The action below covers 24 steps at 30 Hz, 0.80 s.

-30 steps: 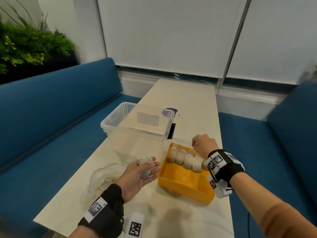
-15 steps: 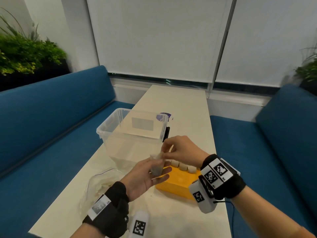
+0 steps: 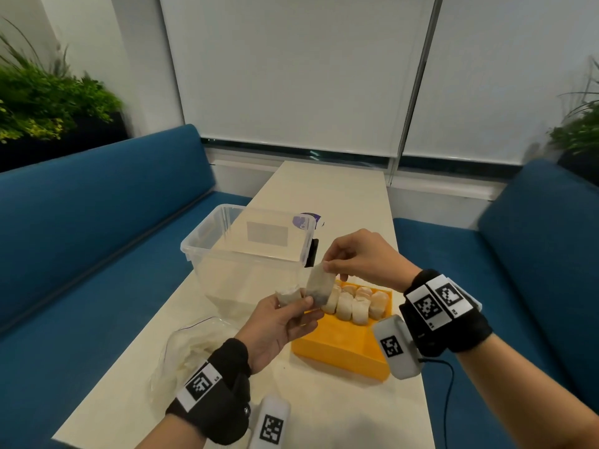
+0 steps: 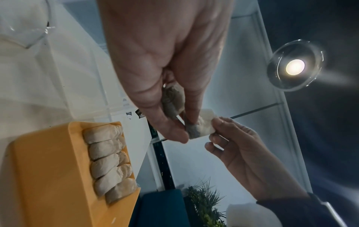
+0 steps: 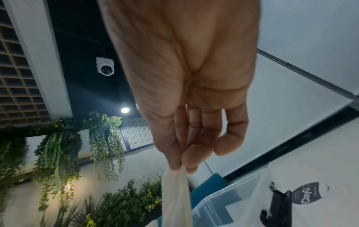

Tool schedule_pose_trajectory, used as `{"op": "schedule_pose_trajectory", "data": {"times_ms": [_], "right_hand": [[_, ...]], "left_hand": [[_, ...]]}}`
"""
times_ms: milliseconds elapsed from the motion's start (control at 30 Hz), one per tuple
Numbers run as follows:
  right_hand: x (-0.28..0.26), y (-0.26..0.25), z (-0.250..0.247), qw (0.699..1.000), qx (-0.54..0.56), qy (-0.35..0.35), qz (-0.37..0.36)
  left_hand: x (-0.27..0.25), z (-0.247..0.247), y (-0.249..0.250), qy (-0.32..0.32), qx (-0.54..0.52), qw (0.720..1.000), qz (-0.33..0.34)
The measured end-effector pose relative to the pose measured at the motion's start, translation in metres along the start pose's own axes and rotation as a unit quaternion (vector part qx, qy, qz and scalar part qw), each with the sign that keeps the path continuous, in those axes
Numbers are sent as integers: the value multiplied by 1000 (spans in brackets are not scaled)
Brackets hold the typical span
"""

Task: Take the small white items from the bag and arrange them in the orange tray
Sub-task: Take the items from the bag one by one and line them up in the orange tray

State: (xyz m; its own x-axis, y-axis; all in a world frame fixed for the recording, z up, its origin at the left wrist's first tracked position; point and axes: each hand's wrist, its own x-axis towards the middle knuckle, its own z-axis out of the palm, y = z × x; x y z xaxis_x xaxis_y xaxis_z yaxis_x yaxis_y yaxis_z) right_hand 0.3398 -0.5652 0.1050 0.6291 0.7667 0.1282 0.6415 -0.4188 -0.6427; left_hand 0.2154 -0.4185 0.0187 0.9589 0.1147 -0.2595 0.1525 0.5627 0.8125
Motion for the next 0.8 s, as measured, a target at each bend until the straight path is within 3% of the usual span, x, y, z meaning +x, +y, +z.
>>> {"op": "schedule_pose_trajectory", "data": {"times_ms": [300, 433, 633, 800], "right_hand": [[3, 63, -12, 986, -143, 41, 80], [2, 105, 0, 960, -225, -1, 167], [2, 139, 25, 918, -304, -111, 231], [12, 155, 44, 886, -372, -108, 252]], "left_hand": [[2, -3, -9, 21, 38, 999, -9], [3, -9, -11, 43, 43, 998, -15], [1, -19, -11, 69, 45, 997, -12], [-3, -27, -11, 85, 43, 995, -5]]}}
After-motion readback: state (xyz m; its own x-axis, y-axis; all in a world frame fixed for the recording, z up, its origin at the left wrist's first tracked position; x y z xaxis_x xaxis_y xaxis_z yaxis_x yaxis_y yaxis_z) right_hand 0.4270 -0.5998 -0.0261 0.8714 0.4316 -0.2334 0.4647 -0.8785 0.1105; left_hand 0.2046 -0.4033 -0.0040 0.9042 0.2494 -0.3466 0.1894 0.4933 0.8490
